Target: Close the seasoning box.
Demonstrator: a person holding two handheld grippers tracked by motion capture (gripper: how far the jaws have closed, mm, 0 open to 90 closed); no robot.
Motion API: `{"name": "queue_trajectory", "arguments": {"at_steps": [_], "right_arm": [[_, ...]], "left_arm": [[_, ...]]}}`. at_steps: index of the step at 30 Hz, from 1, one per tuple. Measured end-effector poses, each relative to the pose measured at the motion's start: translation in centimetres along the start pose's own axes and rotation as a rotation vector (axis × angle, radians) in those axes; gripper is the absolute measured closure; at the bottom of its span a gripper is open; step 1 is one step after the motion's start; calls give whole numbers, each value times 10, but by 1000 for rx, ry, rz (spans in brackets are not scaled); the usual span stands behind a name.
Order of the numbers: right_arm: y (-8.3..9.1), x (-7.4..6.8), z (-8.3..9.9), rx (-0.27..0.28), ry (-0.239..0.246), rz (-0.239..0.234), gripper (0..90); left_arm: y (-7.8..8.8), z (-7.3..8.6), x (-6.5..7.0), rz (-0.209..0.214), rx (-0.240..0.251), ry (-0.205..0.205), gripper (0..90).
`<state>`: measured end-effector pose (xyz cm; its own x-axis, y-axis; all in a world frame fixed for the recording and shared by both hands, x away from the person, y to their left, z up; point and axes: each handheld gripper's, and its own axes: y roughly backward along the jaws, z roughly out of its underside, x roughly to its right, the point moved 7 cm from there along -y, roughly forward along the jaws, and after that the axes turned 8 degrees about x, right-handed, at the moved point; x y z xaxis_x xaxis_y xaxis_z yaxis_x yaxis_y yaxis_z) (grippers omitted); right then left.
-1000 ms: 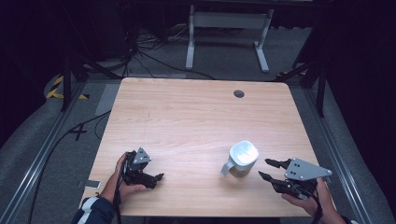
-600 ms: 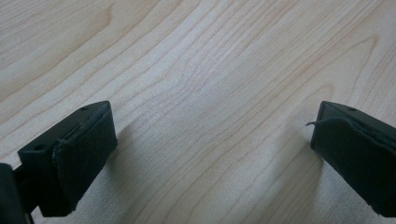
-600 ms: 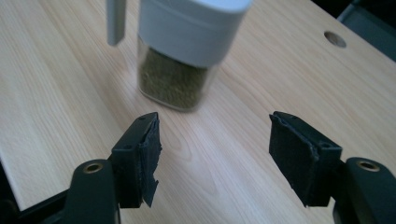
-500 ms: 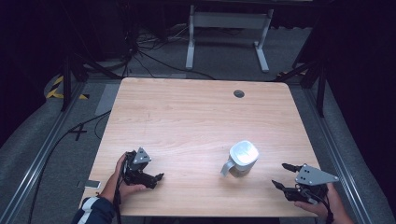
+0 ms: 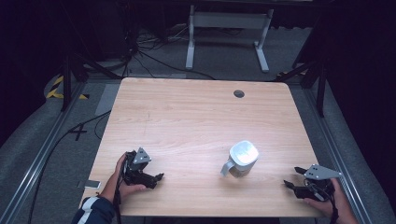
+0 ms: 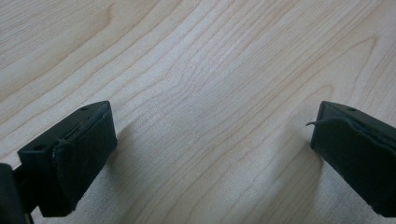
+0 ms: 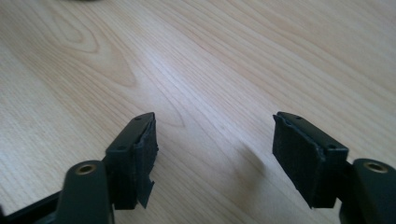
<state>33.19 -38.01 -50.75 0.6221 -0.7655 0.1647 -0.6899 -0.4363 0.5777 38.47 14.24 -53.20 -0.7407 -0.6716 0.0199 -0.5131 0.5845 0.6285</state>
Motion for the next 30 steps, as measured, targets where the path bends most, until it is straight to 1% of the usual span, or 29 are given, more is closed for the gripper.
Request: {"name": "queue_trajectory", "arguments": {"at_steps": [2,3,4,5,7,10,21,30], "right_arm": [[1,4,4,19,-42,-15,289],[2,5,6,27,-56,-13,274],[1,7,8,45,-85,-13,257],[1,9,9,48,-102,-18,255],[1,10,10,40,-119,-18,234],[0,11,10,30,-143,-28,228],[0,11,10,33,-144,-14,227],[1,10,11,29,-149,-14,227]], "left_arm": [[0,0,0,0,-1,-1,5],[0,0,0,1,-1,-1,5],[0,0,0,0,-1,-1,5],[0,0,0,1,-1,-1,5],[0,0,0,1,-1,-1,5],[0,0,0,1,-1,0,5],[0,0,0,0,0,0,5],[0,0,0,4,1,-1,4]]}}
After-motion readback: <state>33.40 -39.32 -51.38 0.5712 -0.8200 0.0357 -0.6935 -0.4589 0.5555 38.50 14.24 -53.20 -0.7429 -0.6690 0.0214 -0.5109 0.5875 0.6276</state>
